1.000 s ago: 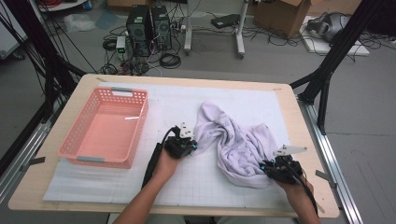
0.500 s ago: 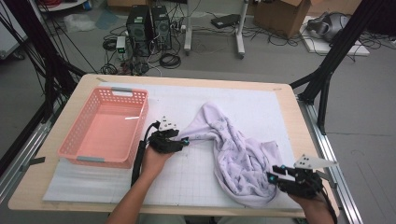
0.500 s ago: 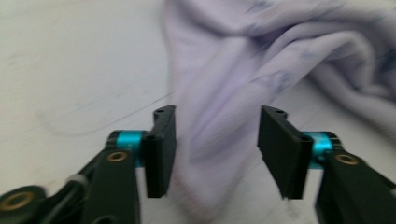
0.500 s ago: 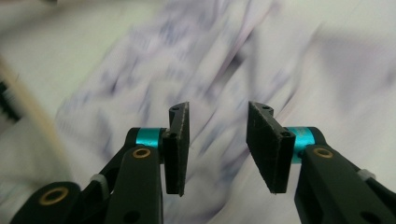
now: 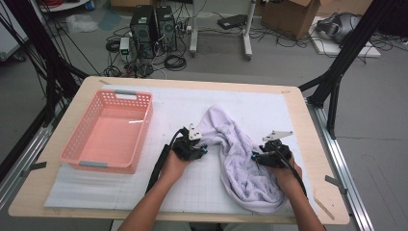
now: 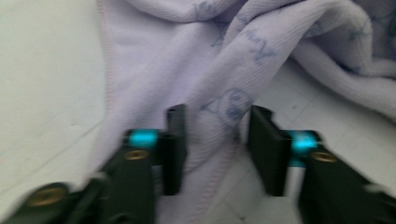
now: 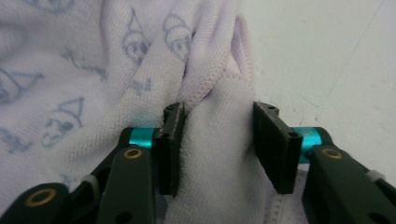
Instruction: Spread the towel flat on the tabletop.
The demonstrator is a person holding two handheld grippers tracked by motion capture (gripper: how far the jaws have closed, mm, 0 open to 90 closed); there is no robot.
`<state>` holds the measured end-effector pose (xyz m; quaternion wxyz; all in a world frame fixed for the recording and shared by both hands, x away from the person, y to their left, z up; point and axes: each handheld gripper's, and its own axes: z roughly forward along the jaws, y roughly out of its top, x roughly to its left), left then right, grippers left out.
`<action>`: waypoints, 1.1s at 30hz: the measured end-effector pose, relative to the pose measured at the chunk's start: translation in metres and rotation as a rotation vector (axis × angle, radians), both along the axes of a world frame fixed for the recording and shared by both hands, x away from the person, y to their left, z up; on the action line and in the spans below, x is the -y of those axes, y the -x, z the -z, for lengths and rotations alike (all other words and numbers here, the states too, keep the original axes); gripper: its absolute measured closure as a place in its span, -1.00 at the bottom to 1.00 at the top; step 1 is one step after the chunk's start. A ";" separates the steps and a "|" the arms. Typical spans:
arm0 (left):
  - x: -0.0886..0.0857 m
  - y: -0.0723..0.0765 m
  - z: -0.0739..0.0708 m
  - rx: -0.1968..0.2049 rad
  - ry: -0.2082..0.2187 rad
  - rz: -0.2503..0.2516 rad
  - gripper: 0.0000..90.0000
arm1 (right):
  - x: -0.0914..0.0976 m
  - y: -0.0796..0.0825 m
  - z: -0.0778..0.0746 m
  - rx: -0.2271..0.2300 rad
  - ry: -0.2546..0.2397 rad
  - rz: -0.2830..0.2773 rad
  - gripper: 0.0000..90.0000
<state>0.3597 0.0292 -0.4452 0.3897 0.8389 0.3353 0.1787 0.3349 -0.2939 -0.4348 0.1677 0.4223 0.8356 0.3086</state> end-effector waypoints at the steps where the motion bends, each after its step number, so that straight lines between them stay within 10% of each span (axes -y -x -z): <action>1: -0.005 -0.002 -0.001 -0.024 0.024 -0.005 0.83 | 0.003 0.004 -0.001 -0.002 -0.003 0.004 0.50; 13: -0.055 -0.005 -0.004 -0.029 0.076 -0.165 0.84 | 0.044 0.084 -0.007 -0.054 0.019 0.012 0.56; 17: -0.059 0.000 -0.004 -0.013 0.106 -0.164 0.56 | 0.051 0.094 -0.016 -0.046 -0.026 0.006 0.29; 21: -0.060 0.007 -0.010 -0.008 0.154 -0.139 0.12 | 0.049 0.078 -0.034 0.042 -0.106 0.016 0.26; 24: -0.059 0.015 -0.013 0.011 0.196 -0.108 0.15 | 0.041 0.051 -0.038 0.059 -0.109 0.017 0.50; 28: -0.060 0.023 -0.011 -0.011 0.227 -0.069 0.28 | 0.021 0.009 -0.031 0.023 -0.118 0.007 0.59; 33: -0.061 0.034 -0.012 -0.022 0.257 -0.039 0.33 | -0.012 -0.032 -0.013 -0.024 -0.035 0.008 0.17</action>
